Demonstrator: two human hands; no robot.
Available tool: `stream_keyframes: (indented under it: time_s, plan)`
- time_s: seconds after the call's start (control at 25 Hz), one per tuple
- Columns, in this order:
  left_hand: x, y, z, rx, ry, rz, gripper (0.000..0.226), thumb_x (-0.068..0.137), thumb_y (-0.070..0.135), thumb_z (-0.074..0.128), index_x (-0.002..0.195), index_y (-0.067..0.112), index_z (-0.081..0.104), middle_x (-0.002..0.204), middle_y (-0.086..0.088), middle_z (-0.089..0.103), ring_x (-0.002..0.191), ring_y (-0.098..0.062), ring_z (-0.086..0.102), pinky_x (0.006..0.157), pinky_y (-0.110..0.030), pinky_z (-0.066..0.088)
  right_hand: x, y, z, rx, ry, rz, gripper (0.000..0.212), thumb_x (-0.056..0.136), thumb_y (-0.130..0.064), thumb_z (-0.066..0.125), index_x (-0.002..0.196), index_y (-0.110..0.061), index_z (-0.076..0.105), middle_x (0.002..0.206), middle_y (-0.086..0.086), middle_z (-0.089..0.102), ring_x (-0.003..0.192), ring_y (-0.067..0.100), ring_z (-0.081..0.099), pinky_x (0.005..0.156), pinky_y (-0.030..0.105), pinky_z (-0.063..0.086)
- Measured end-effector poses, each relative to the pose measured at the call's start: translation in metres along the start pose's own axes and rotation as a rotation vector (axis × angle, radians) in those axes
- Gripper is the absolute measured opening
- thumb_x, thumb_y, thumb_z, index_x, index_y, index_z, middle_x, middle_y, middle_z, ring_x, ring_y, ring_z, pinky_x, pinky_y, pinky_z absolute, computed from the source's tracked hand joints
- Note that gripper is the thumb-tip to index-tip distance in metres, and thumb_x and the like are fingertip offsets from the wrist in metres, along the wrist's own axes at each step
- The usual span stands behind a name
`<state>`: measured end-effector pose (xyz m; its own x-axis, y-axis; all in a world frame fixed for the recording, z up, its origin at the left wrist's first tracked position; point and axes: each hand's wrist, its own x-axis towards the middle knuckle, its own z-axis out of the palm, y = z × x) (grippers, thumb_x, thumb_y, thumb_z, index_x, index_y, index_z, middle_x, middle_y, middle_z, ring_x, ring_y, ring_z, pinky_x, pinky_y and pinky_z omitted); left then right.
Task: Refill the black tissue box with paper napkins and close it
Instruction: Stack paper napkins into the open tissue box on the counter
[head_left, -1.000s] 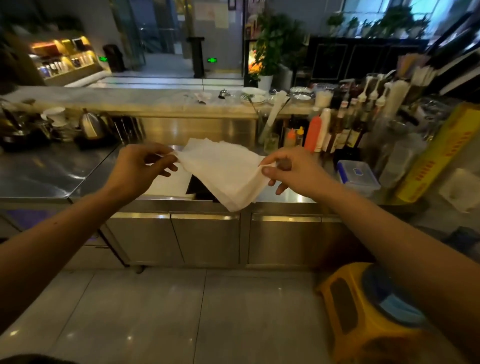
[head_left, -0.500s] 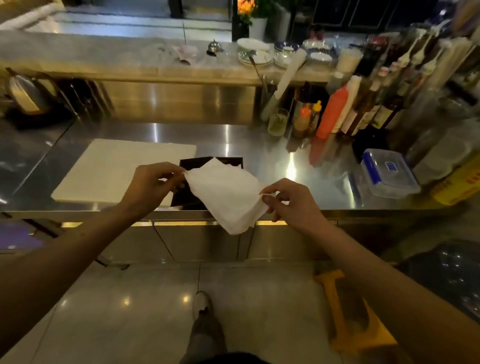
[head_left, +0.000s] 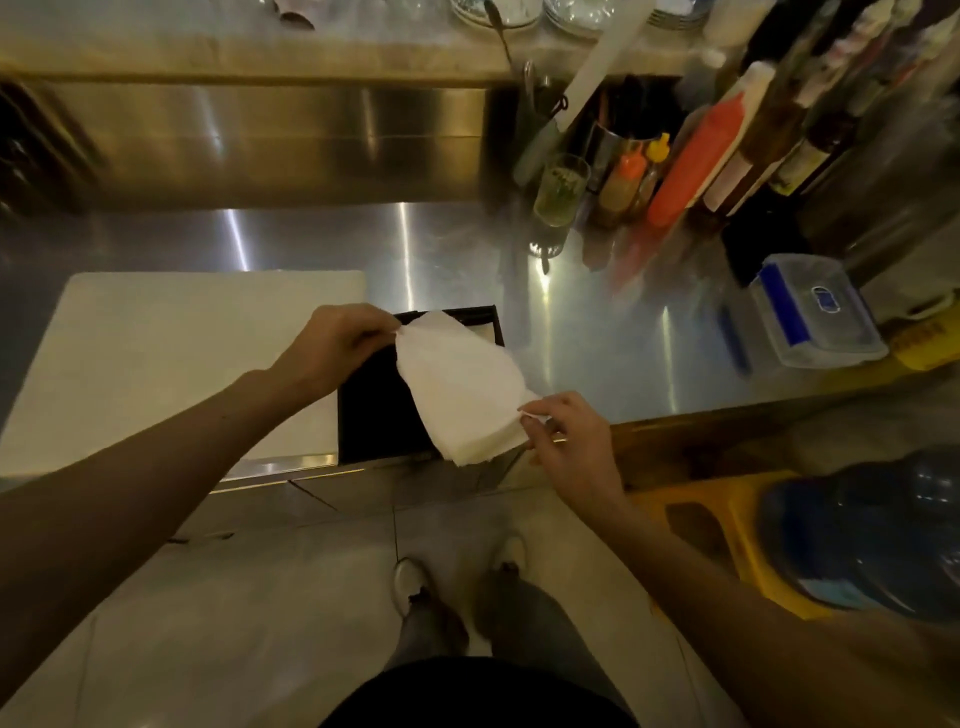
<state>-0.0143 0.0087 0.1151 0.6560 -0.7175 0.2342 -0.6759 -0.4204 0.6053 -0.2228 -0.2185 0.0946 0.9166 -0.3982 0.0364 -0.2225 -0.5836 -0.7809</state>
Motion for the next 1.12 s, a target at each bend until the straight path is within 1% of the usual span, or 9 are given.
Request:
stream_keyframes:
  time_s: [0.16,0.28,0.36,0.44,0.56,0.6,0.72,0.96,1.12]
  plan:
    - [0.033,-0.032,0.018,0.081,-0.067,0.107,0.017,0.090,0.008,0.064,0.104,0.002,0.072,0.104,-0.015,0.071,0.093,-0.029,0.069,0.086,-0.040,0.055,0.013,0.017,0.019,-0.017,0.051,0.028,0.015,0.091,-0.015,0.063,0.104,-0.012,0.071,0.098,-0.004,0.053,0.081,0.000,0.055,0.068,0.001,0.045]
    - [0.053,-0.043,0.022,0.126,-0.071,0.133,0.022,0.092,0.013,0.059,0.106,0.002,0.071,0.109,-0.015,0.070,0.096,-0.030,0.068,0.088,-0.037,0.054,0.022,0.021,0.031,-0.012,0.166,0.014,0.016,0.090,-0.012,0.064,0.105,-0.010,0.070,0.100,-0.004,0.054,0.084,0.002,0.053,0.073,0.004,0.047]
    - [0.067,-0.050,0.021,0.126,-0.052,0.144,0.023,0.091,0.011,0.059,0.107,0.000,0.070,0.111,-0.017,0.069,0.097,-0.028,0.066,0.091,-0.029,0.051,0.032,0.023,0.037,0.002,0.216,-0.037,0.017,0.090,-0.009,0.064,0.106,-0.007,0.070,0.102,-0.002,0.054,0.088,0.001,0.052,0.074,0.005,0.047]
    - [0.075,-0.058,0.027,0.126,-0.067,0.161,0.022,0.092,0.011,0.060,0.108,0.002,0.070,0.114,-0.017,0.068,0.099,-0.027,0.065,0.092,-0.024,0.048,0.036,0.026,0.042,0.019,0.180,-0.020,0.018,0.091,-0.010,0.062,0.107,-0.007,0.069,0.102,-0.003,0.053,0.088,0.001,0.051,0.073,0.004,0.046]
    - [0.076,-0.076,0.045,0.086,-0.231,0.026,0.032,0.094,0.033,0.052,0.114,0.014,0.070,0.125,-0.008,0.064,0.109,-0.028,0.063,0.095,-0.033,0.048,0.038,0.032,0.051,0.016,0.044,0.119,0.019,0.094,-0.016,0.059,0.109,-0.011,0.068,0.103,-0.004,0.053,0.092,0.007,0.055,0.076,0.005,0.047]
    - [0.074,-0.080,0.051,0.075,-0.263,-0.018,0.031,0.095,0.033,0.054,0.114,0.016,0.071,0.128,-0.006,0.063,0.112,-0.028,0.062,0.096,-0.035,0.048,0.038,0.034,0.053,0.005,0.009,0.146,0.019,0.095,-0.018,0.058,0.110,-0.011,0.068,0.103,-0.004,0.053,0.093,0.009,0.056,0.076,0.005,0.047]
    - [0.075,-0.091,0.063,0.108,-0.265,-0.016,0.020,0.093,0.017,0.062,0.109,0.014,0.073,0.128,-0.009,0.063,0.112,-0.031,0.062,0.095,-0.038,0.049,0.041,0.038,0.056,-0.012,-0.044,0.166,0.020,0.096,-0.021,0.057,0.112,-0.013,0.066,0.103,-0.006,0.052,0.093,0.007,0.055,0.078,0.007,0.047]
    - [0.071,-0.100,0.065,0.075,-0.288,0.016,0.021,0.092,0.013,0.063,0.110,0.011,0.072,0.124,-0.011,0.064,0.111,-0.029,0.062,0.096,-0.041,0.051,0.039,0.042,0.057,-0.141,-0.115,0.136,0.017,0.095,-0.021,0.059,0.109,-0.016,0.066,0.100,-0.004,0.055,0.082,0.006,0.055,0.073,0.014,0.050]
    - [0.065,-0.100,0.065,0.090,-0.277,0.039,0.021,0.092,0.016,0.062,0.112,0.015,0.071,0.127,-0.007,0.063,0.114,-0.027,0.059,0.092,-0.036,0.049,0.035,0.044,0.057,-0.168,-0.138,0.125,0.017,0.093,-0.021,0.061,0.107,-0.015,0.067,0.102,-0.002,0.057,0.080,0.004,0.054,0.071,0.008,0.045]
